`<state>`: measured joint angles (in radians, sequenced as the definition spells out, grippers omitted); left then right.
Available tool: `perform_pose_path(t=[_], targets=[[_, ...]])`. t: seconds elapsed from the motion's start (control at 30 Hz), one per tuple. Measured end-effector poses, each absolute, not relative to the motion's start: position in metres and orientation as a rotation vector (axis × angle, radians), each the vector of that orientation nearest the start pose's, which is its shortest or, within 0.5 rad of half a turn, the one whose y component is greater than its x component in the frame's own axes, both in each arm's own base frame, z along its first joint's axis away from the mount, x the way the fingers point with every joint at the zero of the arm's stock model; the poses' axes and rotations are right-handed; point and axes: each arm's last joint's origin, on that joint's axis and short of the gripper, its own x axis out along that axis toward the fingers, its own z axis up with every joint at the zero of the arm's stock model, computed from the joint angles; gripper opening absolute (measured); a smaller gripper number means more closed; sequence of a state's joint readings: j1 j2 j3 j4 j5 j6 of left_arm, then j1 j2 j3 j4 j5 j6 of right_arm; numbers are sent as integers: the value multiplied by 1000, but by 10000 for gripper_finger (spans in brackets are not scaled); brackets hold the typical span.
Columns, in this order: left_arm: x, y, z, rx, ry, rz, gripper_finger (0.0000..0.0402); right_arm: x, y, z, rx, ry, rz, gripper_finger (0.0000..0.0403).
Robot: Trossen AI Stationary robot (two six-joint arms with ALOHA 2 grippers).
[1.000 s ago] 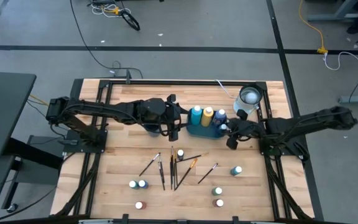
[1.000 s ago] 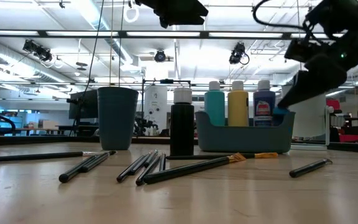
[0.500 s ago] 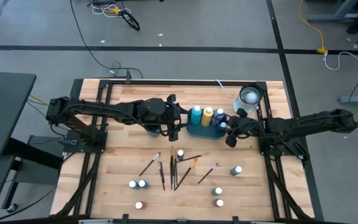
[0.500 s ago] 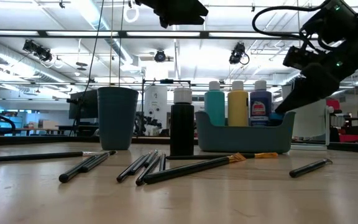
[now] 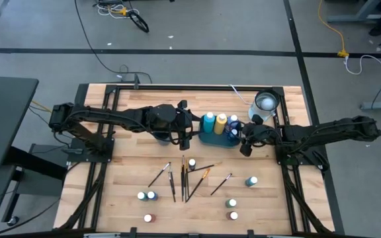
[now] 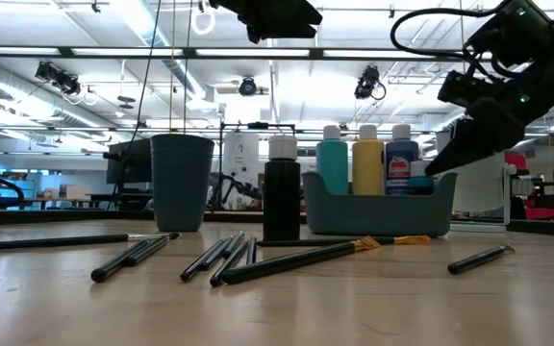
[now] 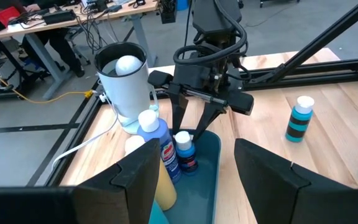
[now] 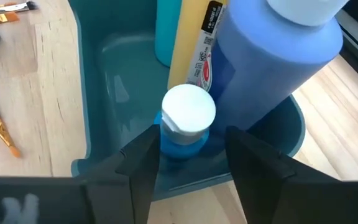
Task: Pick & Place Paint Supplies
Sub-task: Put the small black paint bottle into the blue bin
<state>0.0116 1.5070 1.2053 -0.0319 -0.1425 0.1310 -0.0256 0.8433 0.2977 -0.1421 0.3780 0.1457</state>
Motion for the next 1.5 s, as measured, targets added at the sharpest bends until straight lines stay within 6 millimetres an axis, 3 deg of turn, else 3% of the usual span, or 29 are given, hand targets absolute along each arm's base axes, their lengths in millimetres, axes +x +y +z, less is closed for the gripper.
perform_pose_path(t=[0.23,0.47,0.67,0.87,1.1,1.27,1.37,1.5], targets=[[346,7,319,143,354,78,217,166,-13,189,37,628,-389,178],[343,1,309,118,414,-65,217,175,-6,214,120,552,-204,178],[337,-17,277,127,454,-141,217,181,-2,223,101,452,-74,178],[328,-38,245,95,391,-188,217,184,-2,231,104,370,-62,178],[312,-49,215,-40,326,-75,217,185,-2,232,104,355,-62,178],[306,-55,206,-80,340,-8,217,185,-2,233,117,346,-64,178],[308,-59,203,-65,337,-15,217,186,-2,235,118,327,-63,178],[316,-62,182,-61,404,13,217,187,-2,237,118,297,-61,178]])
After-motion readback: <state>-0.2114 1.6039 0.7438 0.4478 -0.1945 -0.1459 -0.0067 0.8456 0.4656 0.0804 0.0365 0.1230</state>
